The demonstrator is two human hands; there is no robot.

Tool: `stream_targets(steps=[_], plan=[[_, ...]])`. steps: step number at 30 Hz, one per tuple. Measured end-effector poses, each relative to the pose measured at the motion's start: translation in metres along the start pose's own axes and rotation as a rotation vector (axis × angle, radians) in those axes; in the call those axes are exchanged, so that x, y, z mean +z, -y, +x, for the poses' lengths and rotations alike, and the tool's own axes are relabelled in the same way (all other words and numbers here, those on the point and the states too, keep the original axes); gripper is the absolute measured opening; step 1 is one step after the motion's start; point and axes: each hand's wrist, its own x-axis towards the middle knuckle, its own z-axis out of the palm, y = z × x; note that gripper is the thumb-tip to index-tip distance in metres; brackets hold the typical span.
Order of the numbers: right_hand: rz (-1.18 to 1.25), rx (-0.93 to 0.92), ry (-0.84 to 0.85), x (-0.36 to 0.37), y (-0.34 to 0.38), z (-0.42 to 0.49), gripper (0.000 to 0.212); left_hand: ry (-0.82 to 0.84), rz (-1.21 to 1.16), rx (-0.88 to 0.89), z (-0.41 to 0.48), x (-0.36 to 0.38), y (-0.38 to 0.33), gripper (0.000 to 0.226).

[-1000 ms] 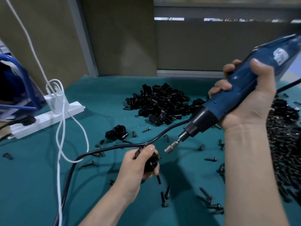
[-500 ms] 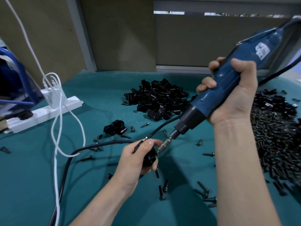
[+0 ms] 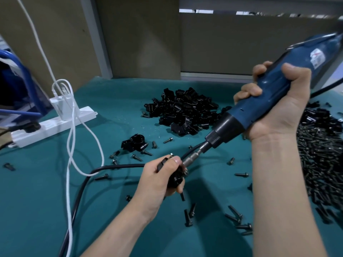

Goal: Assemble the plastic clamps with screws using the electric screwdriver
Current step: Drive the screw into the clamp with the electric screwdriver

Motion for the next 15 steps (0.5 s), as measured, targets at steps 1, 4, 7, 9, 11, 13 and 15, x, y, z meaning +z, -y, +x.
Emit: stream_targets(steps=[1,4,7,9,11,13,15], plan=[[-0.001,-0.001,0.007,-0.0008,0.0013,0.0000,0.014,-0.004,-0.003,0.001,-0.0001,-0.0001,-0.0010,0.028],[-0.014,0.004,0.023,-0.0015,0.0030,-0.0005,0.014,-0.020,-0.012,0.007,0.0007,-0.0018,-0.0021,0.028],[-0.024,0.011,0.044,0.0011,0.0008,-0.0018,0.015,-0.032,0.000,0.012,-0.0008,-0.0022,-0.0023,0.028],[-0.040,0.015,0.064,0.0029,-0.0023,-0.0028,0.015,-0.044,0.015,0.010,-0.0015,-0.0022,-0.0018,0.028],[-0.055,0.014,0.087,0.0042,-0.0042,-0.0032,0.016,-0.052,0.024,0.005,-0.0013,-0.0022,-0.0015,0.028],[-0.059,0.010,0.103,0.0041,-0.0040,-0.0029,0.017,-0.058,0.023,0.003,-0.0011,-0.0024,-0.0010,0.029],[-0.051,0.008,0.112,0.0026,-0.0027,-0.0024,0.017,-0.057,0.010,-0.001,-0.0011,-0.0020,-0.0014,0.029]])
